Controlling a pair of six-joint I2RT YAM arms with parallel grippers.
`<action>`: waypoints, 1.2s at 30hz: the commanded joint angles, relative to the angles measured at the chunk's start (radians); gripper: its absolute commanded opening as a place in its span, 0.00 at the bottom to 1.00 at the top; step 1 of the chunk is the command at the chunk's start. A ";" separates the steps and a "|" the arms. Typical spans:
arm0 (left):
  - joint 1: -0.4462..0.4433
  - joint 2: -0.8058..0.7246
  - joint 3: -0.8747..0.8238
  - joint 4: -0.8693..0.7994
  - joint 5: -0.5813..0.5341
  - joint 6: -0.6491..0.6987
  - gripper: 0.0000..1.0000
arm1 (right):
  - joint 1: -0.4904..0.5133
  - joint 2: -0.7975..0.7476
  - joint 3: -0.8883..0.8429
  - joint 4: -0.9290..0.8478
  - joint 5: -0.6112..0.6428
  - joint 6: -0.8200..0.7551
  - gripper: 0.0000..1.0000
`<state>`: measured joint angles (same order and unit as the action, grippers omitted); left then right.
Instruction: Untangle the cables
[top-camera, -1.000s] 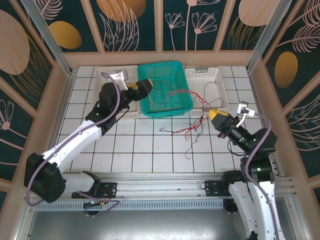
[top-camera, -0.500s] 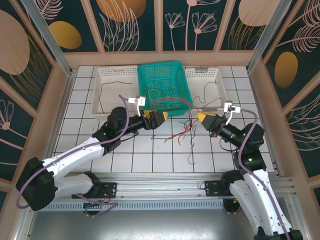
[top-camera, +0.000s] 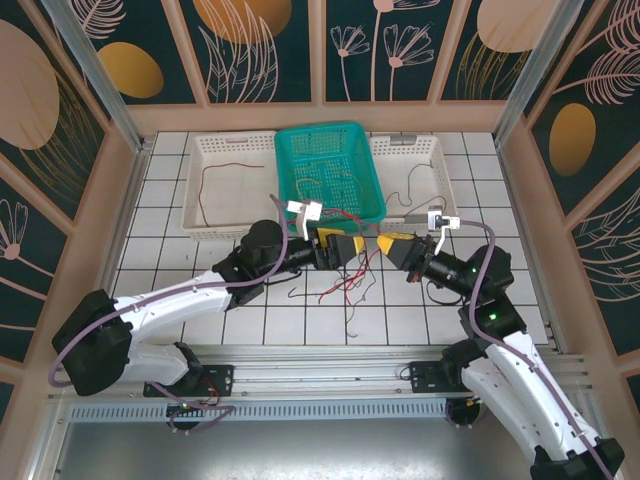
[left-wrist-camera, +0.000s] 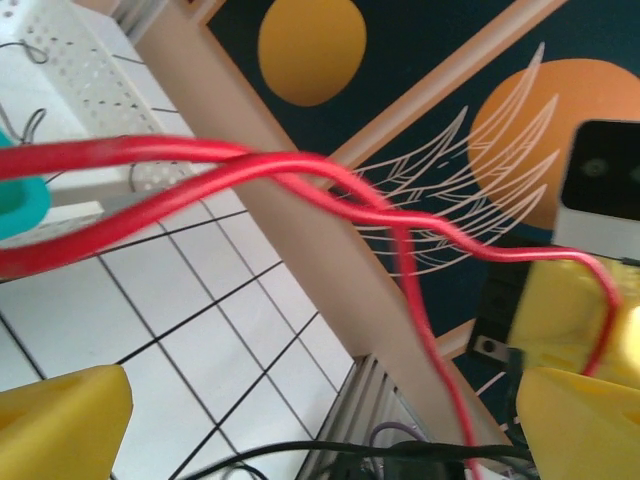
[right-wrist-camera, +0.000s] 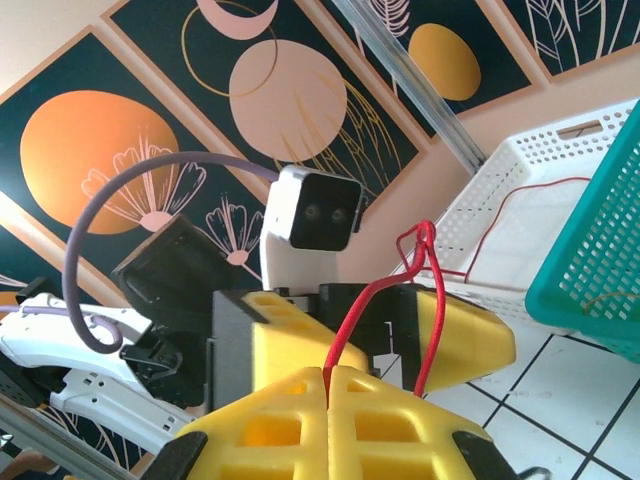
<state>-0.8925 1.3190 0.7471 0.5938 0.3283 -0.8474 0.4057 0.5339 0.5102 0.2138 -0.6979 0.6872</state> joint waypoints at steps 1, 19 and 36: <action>-0.015 -0.019 -0.020 0.138 -0.034 -0.023 0.97 | 0.011 -0.006 -0.010 0.065 0.016 -0.006 0.00; -0.032 0.090 -0.003 0.295 -0.011 -0.070 0.72 | 0.069 0.000 -0.042 0.139 0.032 0.043 0.00; -0.032 -0.010 -0.056 0.178 -0.090 -0.015 0.00 | 0.082 -0.030 0.009 -0.061 0.236 -0.020 0.00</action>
<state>-0.9176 1.3640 0.7094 0.8097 0.2756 -0.9020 0.4808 0.5240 0.4793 0.2234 -0.5751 0.7044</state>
